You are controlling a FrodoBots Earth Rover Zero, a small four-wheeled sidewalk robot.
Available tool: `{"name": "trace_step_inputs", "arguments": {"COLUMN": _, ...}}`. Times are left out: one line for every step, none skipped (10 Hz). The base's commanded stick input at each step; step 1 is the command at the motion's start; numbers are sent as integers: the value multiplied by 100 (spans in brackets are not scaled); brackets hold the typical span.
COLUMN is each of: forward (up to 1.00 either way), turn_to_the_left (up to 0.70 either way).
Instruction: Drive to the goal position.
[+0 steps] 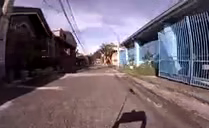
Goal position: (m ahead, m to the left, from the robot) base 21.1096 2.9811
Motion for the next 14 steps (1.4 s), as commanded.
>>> {"name": "trace_step_inputs", "arguments": {"forward": 100, "turn_to_the_left": 0}}
{"name": "trace_step_inputs", "arguments": {"forward": 100, "turn_to_the_left": 0}}
{"name": "trace_step_inputs", "arguments": {"forward": 100, "turn_to_the_left": 0}}
{"name": "trace_step_inputs", "arguments": {"forward": 100, "turn_to_the_left": 0}}
{"name": "trace_step_inputs", "arguments": {"forward": 100, "turn_to_the_left": 0}}
{"name": "trace_step_inputs", "arguments": {"forward": 100, "turn_to_the_left": 0}}
{"name": "trace_step_inputs", "arguments": {"forward": 100, "turn_to_the_left": 0}}
{"name": "trace_step_inputs", "arguments": {"forward": 100, "turn_to_the_left": 0}}
{"name": "trace_step_inputs", "arguments": {"forward": 100, "turn_to_the_left": 0}}
{"name": "trace_step_inputs", "arguments": {"forward": 100, "turn_to_the_left": 0}}
{"name": "trace_step_inputs", "arguments": {"forward": 100, "turn_to_the_left": 0}}
{"name": "trace_step_inputs", "arguments": {"forward": 100, "turn_to_the_left": 0}}
{"name": "trace_step_inputs", "arguments": {"forward": 100, "turn_to_the_left": 0}}
{"name": "trace_step_inputs", "arguments": {"forward": 100, "turn_to_the_left": 0}}
